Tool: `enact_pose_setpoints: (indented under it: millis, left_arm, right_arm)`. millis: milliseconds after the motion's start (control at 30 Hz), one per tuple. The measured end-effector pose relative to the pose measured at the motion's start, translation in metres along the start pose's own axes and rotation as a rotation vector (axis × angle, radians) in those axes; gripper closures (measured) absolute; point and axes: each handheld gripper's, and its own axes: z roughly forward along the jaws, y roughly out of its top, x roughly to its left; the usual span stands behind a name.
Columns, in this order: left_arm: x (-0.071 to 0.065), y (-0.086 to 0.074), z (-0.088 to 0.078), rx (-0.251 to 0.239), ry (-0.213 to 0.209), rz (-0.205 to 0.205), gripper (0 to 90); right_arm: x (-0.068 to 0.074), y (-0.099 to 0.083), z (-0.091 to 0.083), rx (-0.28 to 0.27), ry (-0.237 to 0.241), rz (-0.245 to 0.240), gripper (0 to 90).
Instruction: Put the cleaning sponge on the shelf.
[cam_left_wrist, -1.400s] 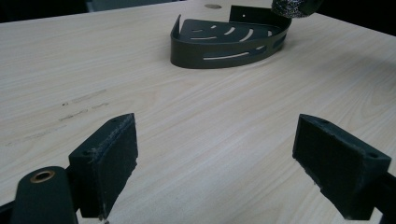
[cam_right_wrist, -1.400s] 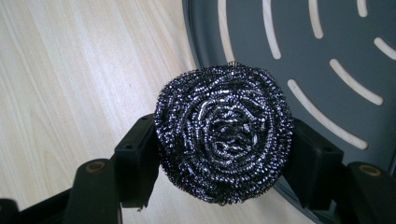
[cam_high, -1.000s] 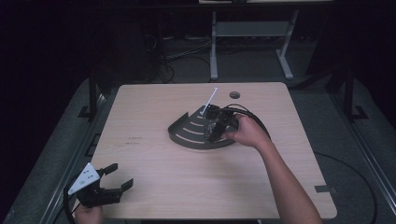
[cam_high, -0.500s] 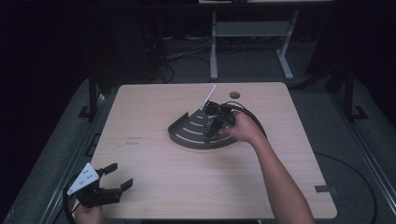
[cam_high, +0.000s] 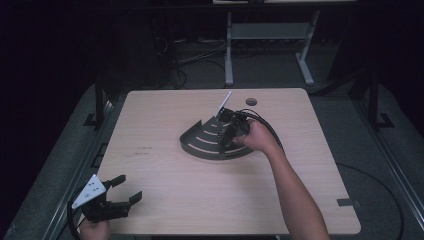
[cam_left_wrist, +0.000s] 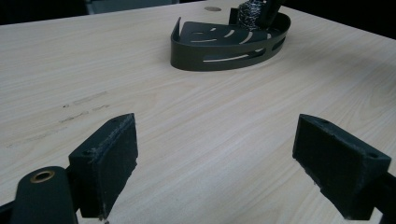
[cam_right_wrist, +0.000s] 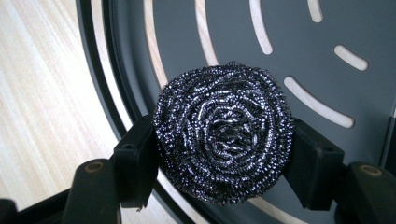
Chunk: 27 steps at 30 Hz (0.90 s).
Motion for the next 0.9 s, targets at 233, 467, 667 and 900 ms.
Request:
enact_pose_setpoints:
  millis: [233, 467, 667, 900]
  left_arm:
    - [0.0, 0.0, 0.001, -0.003, -0.005, 0.002, 13.3]
    - [0.0, 0.0, 0.0, -0.005, -0.002, 0.002, 13.3]
    - [0.0, 0.0, 0.0, -0.003, -0.004, 0.002, 13.3]
    - [0.001, 0.0, -0.001, -0.005, 0.0, -0.002, 13.3]
  right_arm:
    - [-0.002, 0.004, 0.011, 0.011, -0.018, 0.011, 33.1]
    - [-0.004, 0.006, 0.02, 0.024, -0.025, 0.027, 33.1]
    - [-0.006, 0.007, 0.027, 0.034, -0.028, 0.04, 32.9]
    - [-0.008, 0.007, 0.03, 0.04, -0.037, 0.051, 32.7]
